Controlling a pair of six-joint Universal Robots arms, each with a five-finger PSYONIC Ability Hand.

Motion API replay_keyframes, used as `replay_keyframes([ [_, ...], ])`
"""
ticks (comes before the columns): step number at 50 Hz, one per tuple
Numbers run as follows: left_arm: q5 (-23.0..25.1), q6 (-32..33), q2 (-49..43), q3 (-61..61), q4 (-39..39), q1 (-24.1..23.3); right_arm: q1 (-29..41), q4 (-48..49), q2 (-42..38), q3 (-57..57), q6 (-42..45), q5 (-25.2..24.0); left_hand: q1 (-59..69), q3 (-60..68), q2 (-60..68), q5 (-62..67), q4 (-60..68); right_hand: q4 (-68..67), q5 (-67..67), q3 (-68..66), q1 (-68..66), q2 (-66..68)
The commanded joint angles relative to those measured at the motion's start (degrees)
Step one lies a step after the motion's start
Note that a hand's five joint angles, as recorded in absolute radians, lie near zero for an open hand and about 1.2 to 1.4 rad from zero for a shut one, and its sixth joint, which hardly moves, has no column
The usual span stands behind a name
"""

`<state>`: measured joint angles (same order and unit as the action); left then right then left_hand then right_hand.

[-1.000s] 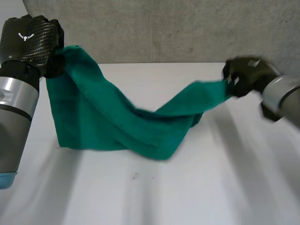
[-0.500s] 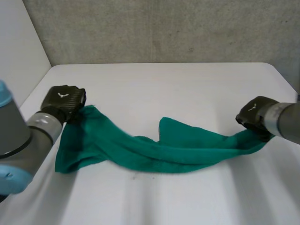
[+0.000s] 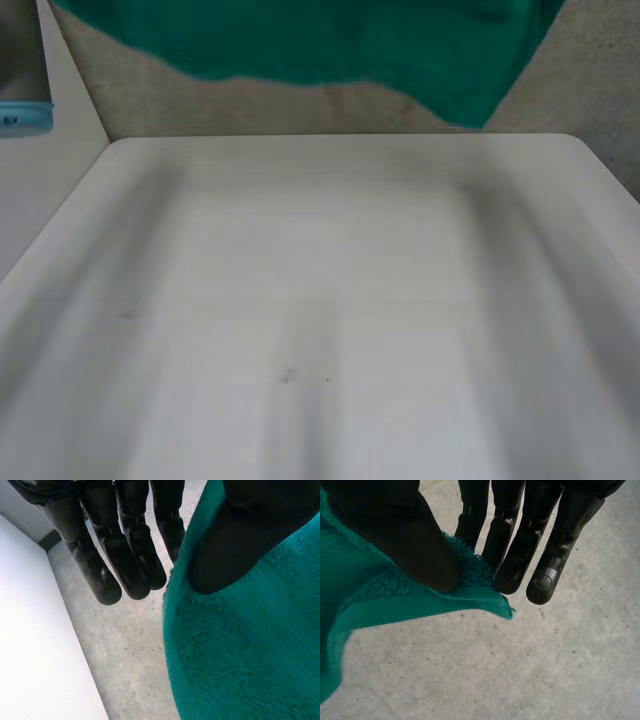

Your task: Fold the towel.

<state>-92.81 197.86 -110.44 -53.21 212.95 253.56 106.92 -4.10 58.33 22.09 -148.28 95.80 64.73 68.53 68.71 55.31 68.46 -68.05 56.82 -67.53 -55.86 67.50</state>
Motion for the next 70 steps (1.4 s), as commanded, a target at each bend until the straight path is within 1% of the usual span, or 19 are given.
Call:
replay_keyframes([
  [1, 0.35, -5.20, 1.89, -15.58, 0.10, 2.55, -0.13, 3.57, 6.09, 21.14, 0.10, -3.77, 15.27, 11.47, 11.29, 14.69, 11.54, -11.95, 13.18, -12.47, -24.14, 12.50],
  [7, 0.70, -7.75, -0.56, -26.23, 0.36, 2.82, -0.40, 2.78, 6.18, 30.89, 0.01, -6.15, 15.27, 11.47, 11.29, 14.69, 11.54, -11.95, 13.18, -12.47, -24.14, 12.50],
  [11, 2.11, -8.72, -5.13, -32.03, 0.63, 2.82, -0.57, 1.81, 5.83, 38.54, 0.01, -6.94, 15.27, 11.47, 11.29, 14.69, 11.54, -11.95, 13.18, -12.47, -24.14, 12.50],
  [16, 5.01, -8.72, -10.05, -38.19, 0.63, 2.91, -0.31, -0.12, 2.59, 46.98, -0.34, -7.03, 15.27, 11.47, 11.29, 14.69, 11.54, -11.95, 13.18, -12.47, -24.14, 12.50],
  [19, 6.50, -8.46, -11.64, -41.00, 0.45, 3.00, -0.40, -0.39, -1.28, 52.16, -0.69, -7.03, 15.27, 11.47, 11.29, 14.69, 11.54, -11.95, 13.18, -12.47, -24.14, 12.50],
  [23, 6.68, -7.93, -11.56, -43.38, -0.60, 3.70, -0.57, -0.04, -1.64, 55.60, -1.74, -7.20, 15.27, 11.47, 11.29, 14.69, 11.54, -11.95, 13.18, -12.47, -24.14, 12.50],
  [24, 6.68, -7.67, -11.12, -44.43, -1.30, 4.14, -0.57, -0.04, -1.64, 55.61, -1.75, -7.20, 12.46, 8.66, 8.48, 11.88, 8.73, -11.95, 13.18, -12.47, -24.14, 12.50],
  [27, 6.68, -6.53, -9.80, -45.66, -3.06, 4.67, -0.84, 0.40, -1.55, 57.27, -3.50, -7.90, -8.37, -12.16, -12.34, -8.94, -12.09, -11.95, 13.18, -12.47, -24.14, 12.50],
  [28, 6.68, -4.96, -8.40, -46.19, -4.46, 4.93, -0.92, 0.49, -1.47, 57.45, -3.86, -8.17, -18.25, -22.05, -22.23, -18.83, -21.98, -11.95, 13.18, -12.47, -24.14, 12.50],
  [31, 6.68, -1.70, -6.46, -46.89, -7.19, 5.46, -1.01, 0.49, -0.94, 57.80, -5.08, -9.22, -29.59, -33.39, -33.56, -30.17, -33.32, -11.95, 13.18, -12.47, -24.14, 12.50],
  [32, 6.68, 0.75, -5.15, -47.51, -9.02, 5.81, -0.93, 0.49, -0.68, 57.98, -5.35, -9.48, -35.62, -39.42, -39.59, -36.20, -39.35, -11.95, 13.18, -12.47, -24.14, 12.50],
  [37, 6.33, 6.30, -0.75, -49.18, -13.08, 5.02, -1.01, 0.58, 0.64, 58.95, -6.32, -10.19, -50.97, -54.77, -54.94, -51.55, -54.69, -11.95, 13.18, -12.47, -24.14, 12.50],
  [44, 5.80, 7.01, 4.87, -52.17, -14.32, 2.57, -0.92, 0.67, 0.73, 59.56, -6.32, -10.19, -51.66, -55.46, -55.64, -52.24, -55.39, -11.95, 13.18, -12.47, -24.14, 12.50],
  [47, 5.71, 7.01, 5.06, -52.52, -13.96, 0.54, -0.92, 0.67, 0.73, 59.91, -6.32, -10.19, -51.32, -55.12, -55.30, -51.90, -55.05, -11.95, 13.18, -12.47, -24.14, 12.50],
  [51, 3.52, 6.40, 4.00, -51.47, -12.91, -1.92, -0.92, 0.76, 0.64, 60.26, -6.32, -10.19, -50.65, -54.45, -54.63, -51.23, -54.38, -11.95, 13.18, -12.47, -24.14, 12.50],
  [52, 1.86, 5.44, 2.96, -50.95, -12.47, -2.71, -0.84, 0.76, 0.64, 60.44, -6.32, -10.19, -50.32, -54.12, -54.29, -50.90, -54.04, -11.95, 13.18, -12.47, -24.14, 12.50],
  [57, -1.84, 1.74, -2.41, -48.40, -12.29, -5.44, -0.92, 1.37, 0.64, 61.05, -6.32, -10.19, -50.31, -54.11, -54.29, -50.89, -54.04, -11.95, 13.18, -12.47, -24.14, 12.50],
  [61, -2.72, 1.47, -5.31, -47.34, -12.03, -6.32, -0.92, 1.55, 0.64, 61.41, -6.32, -10.19, -50.31, -54.11, -54.29, -50.89, -54.04, -11.95, 13.18, -12.47, -24.14, 12.50],
  [70, -3.34, 1.65, -10.41, -43.47, -11.85, -5.71, -0.92, 1.55, 0.64, 61.41, -6.23, -10.28, -47.12, -50.92, -51.10, -47.70, -50.85, -11.95, 13.18, -12.47, -24.14, 12.50],
])
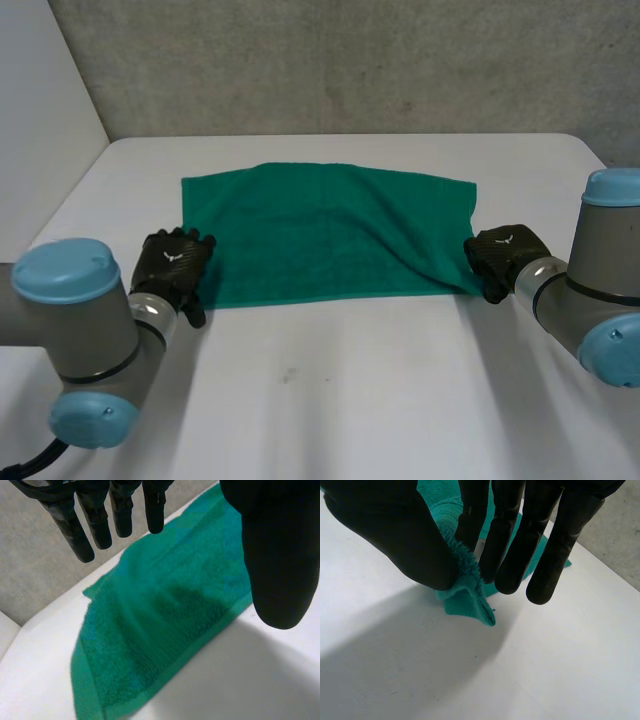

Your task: Fold the towel.

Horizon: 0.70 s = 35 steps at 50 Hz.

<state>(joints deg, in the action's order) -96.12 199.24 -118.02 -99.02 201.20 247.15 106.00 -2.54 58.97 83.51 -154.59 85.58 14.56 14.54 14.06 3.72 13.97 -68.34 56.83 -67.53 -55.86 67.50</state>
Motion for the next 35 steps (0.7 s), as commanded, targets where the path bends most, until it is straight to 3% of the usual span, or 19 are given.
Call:
replay_keyframes([
  [1, -0.04, 0.27, -2.91, 2.60, -0.11, 1.13, 0.00, -0.01, 0.00, -0.02, 0.07, -0.06, 3.72, 3.74, 4.22, 4.56, 4.31, -11.66, 13.17, -12.47, -24.14, 12.50],
  [13, 0.93, 0.18, -3.18, 4.71, -1.16, 8.16, 0.00, -0.01, -0.26, -0.02, 0.16, -0.06, 4.74, 4.76, 5.24, 5.58, 5.33, -11.66, 13.17, -12.47, -24.14, 12.50],
  [17, 3.29, 0.18, -3.35, 5.32, -2.74, 9.92, 0.00, 0.08, -0.26, -0.10, 0.25, -0.06, 4.90, 4.93, 5.40, 5.74, 5.49, -11.66, 13.17, -12.47, -24.14, 12.50],
  [24, 7.96, 0.09, -5.02, 6.55, -5.47, 11.07, 0.08, 0.34, -0.52, -0.02, 0.43, -0.06, 5.07, 5.10, 5.57, 5.91, 5.66, -11.66, 13.17, -12.47, -24.14, 12.50],
  [35, 8.14, 0.09, -7.48, 9.10, -5.74, 11.42, 0.17, 0.43, -0.61, 0.07, 0.43, -0.06, 8.10, 8.12, 8.60, 8.94, 8.69, -11.66, 13.17, -12.47, -24.14, 12.50],
])
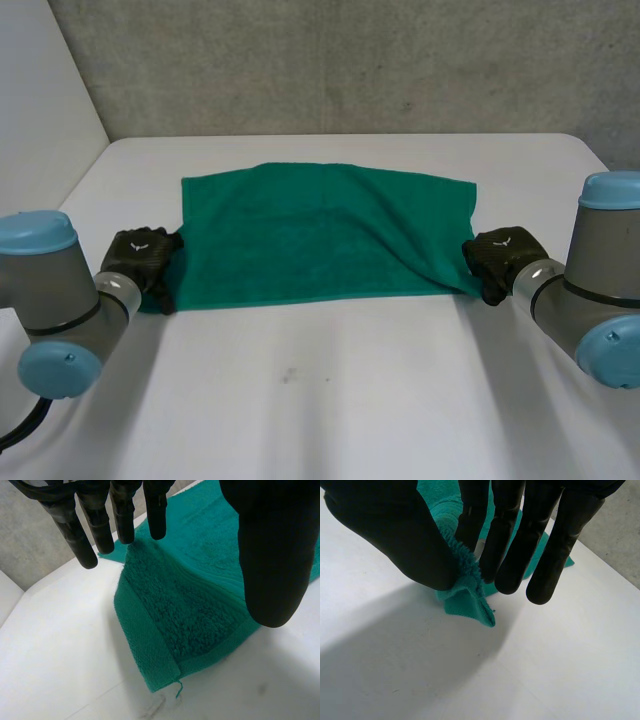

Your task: Fold the towel.

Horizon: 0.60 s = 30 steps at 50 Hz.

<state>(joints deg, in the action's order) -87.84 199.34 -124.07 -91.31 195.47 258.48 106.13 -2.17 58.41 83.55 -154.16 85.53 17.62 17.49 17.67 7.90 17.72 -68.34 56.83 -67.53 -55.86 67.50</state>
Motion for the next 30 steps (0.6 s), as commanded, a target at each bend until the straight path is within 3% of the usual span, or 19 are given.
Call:
replay_keyframes([
  [1, -0.05, 0.00, -1.70, 1.66, 0.00, 0.10, 0.04, 0.06, -0.05, 0.03, 0.08, 0.08, 5.20, 5.34, 5.16, 4.93, 5.11, -11.66, 13.17, -12.47, -24.14, 12.50],
  [30, 0.04, 0.17, -6.97, 7.81, 0.70, 0.10, 0.04, 0.06, -0.22, -0.05, 0.52, -0.01, 27.23, 27.36, 27.19, 26.96, 27.14, -11.66, 13.17, -12.47, -24.14, 12.50],
])
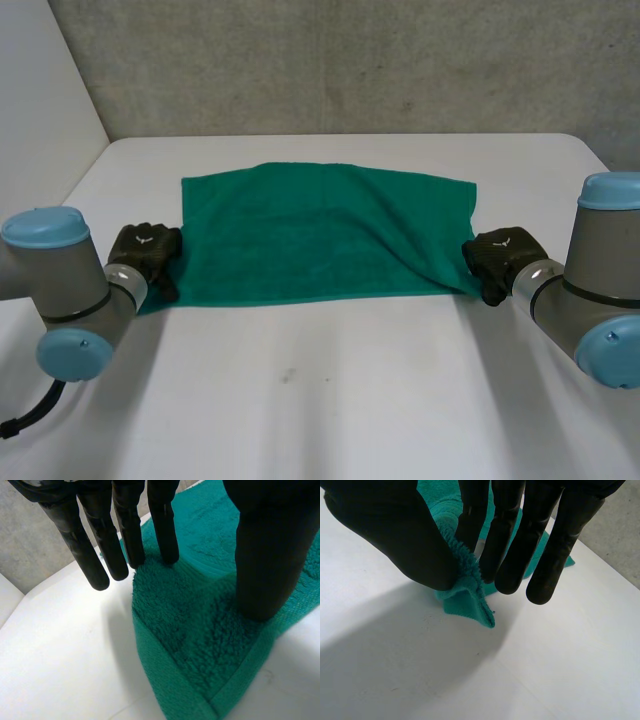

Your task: Fold the towel.

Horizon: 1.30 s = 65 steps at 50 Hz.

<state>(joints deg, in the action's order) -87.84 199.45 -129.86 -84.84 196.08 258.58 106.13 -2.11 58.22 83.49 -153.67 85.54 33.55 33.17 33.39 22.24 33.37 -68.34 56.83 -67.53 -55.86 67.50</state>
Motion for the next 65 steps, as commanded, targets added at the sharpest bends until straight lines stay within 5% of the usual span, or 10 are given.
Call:
replay_keyframes([
  [1, 0.03, 0.06, -1.27, 1.34, 0.10, 0.00, -0.04, 0.00, -0.04, 0.00, 0.04, 0.07, 12.99, 13.37, 13.15, 14.29, 13.16, -11.66, 13.17, -12.47, -24.14, 12.50],
  [10, 0.12, -0.02, -1.89, 1.34, 0.18, -0.09, -0.04, 0.00, -0.04, -0.08, 0.04, 0.07, 46.42, 46.80, 46.58, 47.72, 46.59, -11.66, 13.17, -12.47, -24.14, 12.50],
  [20, 0.12, -0.02, 6.97, -2.61, -0.61, 0.44, -0.13, -0.97, 1.01, -1.31, 0.74, -0.11, 46.45, 46.83, 46.61, 47.76, 46.63, -11.66, 13.17, -12.47, -24.14, 12.50],
  [25, 0.21, 0.85, 16.46, -8.76, -0.69, 0.61, -0.30, -7.09, 7.85, -2.89, 8.89, 0.59, 46.45, 46.83, 46.61, 47.76, 46.63, -11.66, 13.17, -12.47, -24.14, 12.50],
  [33, 0.21, 12.34, 32.19, -19.56, -8.67, 0.61, -3.38, -23.02, 18.15, -0.53, 23.67, 3.23, 46.45, 46.83, 46.61, 47.76, 46.63, -11.66, 13.17, -12.47, -24.14, 12.50],
  [42, 0.47, 17.29, 34.68, -24.15, -14.93, 0.18, -4.96, -24.61, 20.27, 5.63, 28.08, 4.64, 46.45, 46.83, 46.61, 47.76, 46.63, -11.66, 13.17, -12.47, -24.14, 12.50],
  [46, 1.52, 17.29, 30.30, -24.06, -14.41, 0.61, -4.70, -24.17, 15.10, 6.95, 28.25, 5.08, 46.45, 46.83, 46.61, 47.76, 46.63, -11.66, 13.17, -12.47, -24.14, 12.50],
  [51, 1.70, 17.73, 21.23, -17.83, -13.00, -0.53, -4.44, -23.65, 4.90, 0.73, 27.90, 7.35, 46.45, 46.83, 46.61, 47.76, 46.63, -11.66, 13.17, -12.47, -24.14, 12.50],
  [58, 1.53, 17.73, 17.62, -0.27, -6.86, -0.97, -3.12, -19.96, 4.27, -16.84, 25.89, 10.17, 46.45, 46.83, 46.61, 47.76, 46.63, -11.66, 13.17, -12.47, -24.14, 12.50],
  [65, 0.65, 16.50, 17.01, 21.89, 6.14, -2.29, -1.36, -9.34, 4.27, -42.51, 15.00, 9.74, 46.45, 46.83, 46.61, 47.76, 46.63, -11.66, 13.17, -12.47, -24.14, 12.50],
])
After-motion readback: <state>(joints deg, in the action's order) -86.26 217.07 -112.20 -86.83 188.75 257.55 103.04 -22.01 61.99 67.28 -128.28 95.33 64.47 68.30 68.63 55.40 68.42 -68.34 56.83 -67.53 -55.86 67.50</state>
